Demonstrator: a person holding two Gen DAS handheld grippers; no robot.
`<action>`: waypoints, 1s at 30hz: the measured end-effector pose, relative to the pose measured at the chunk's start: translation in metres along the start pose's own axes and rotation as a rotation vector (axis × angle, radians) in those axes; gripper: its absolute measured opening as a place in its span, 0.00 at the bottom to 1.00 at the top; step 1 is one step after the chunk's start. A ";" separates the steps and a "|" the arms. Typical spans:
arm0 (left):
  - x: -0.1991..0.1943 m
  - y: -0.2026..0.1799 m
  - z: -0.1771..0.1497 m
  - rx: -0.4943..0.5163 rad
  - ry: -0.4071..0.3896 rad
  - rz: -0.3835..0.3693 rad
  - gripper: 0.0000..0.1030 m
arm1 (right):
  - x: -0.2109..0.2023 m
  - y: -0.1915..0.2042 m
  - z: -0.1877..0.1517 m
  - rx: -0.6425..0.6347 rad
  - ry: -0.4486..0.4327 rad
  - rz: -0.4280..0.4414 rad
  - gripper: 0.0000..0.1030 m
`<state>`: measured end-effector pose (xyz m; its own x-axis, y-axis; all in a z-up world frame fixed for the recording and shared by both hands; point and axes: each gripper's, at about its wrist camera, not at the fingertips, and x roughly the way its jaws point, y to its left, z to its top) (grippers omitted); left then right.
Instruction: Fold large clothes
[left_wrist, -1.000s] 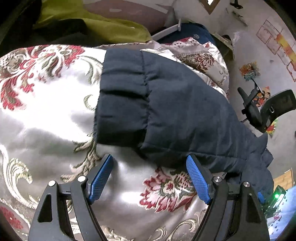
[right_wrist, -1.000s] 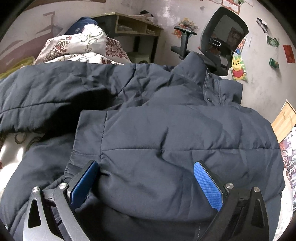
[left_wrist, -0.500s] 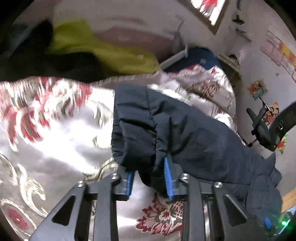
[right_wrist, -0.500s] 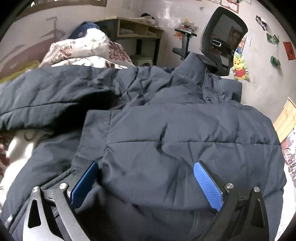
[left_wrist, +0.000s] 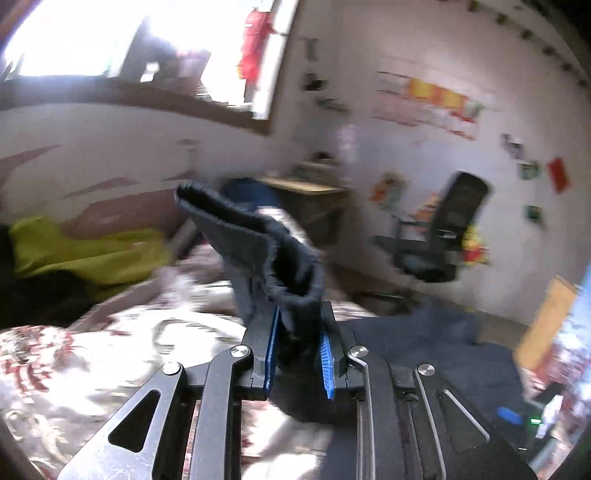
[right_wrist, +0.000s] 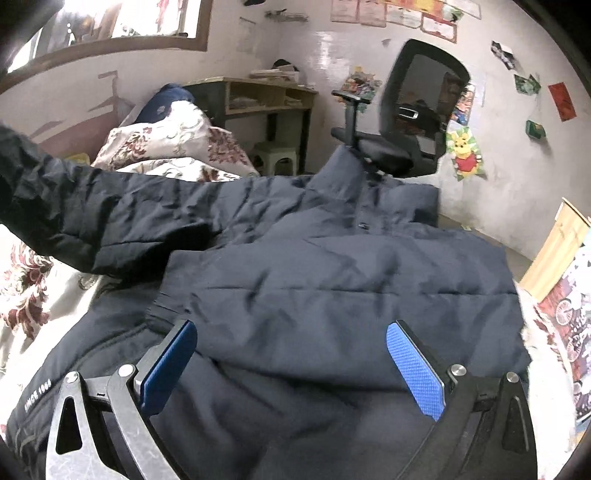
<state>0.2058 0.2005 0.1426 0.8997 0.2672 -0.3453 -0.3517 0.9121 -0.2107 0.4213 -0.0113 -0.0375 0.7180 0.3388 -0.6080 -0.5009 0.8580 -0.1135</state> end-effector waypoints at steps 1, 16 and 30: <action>-0.001 -0.015 0.000 0.016 0.008 -0.044 0.16 | -0.005 -0.007 -0.001 0.004 -0.001 -0.006 1.00; 0.036 -0.171 -0.064 0.300 0.212 -0.418 0.16 | -0.065 -0.119 -0.029 0.092 -0.002 -0.168 1.00; 0.075 -0.244 -0.172 0.462 0.477 -0.463 0.16 | -0.052 -0.202 -0.074 0.393 0.083 0.067 1.00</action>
<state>0.3143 -0.0560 0.0109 0.6842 -0.2355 -0.6902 0.2658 0.9619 -0.0648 0.4494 -0.2303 -0.0415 0.6403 0.3807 -0.6672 -0.3107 0.9227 0.2283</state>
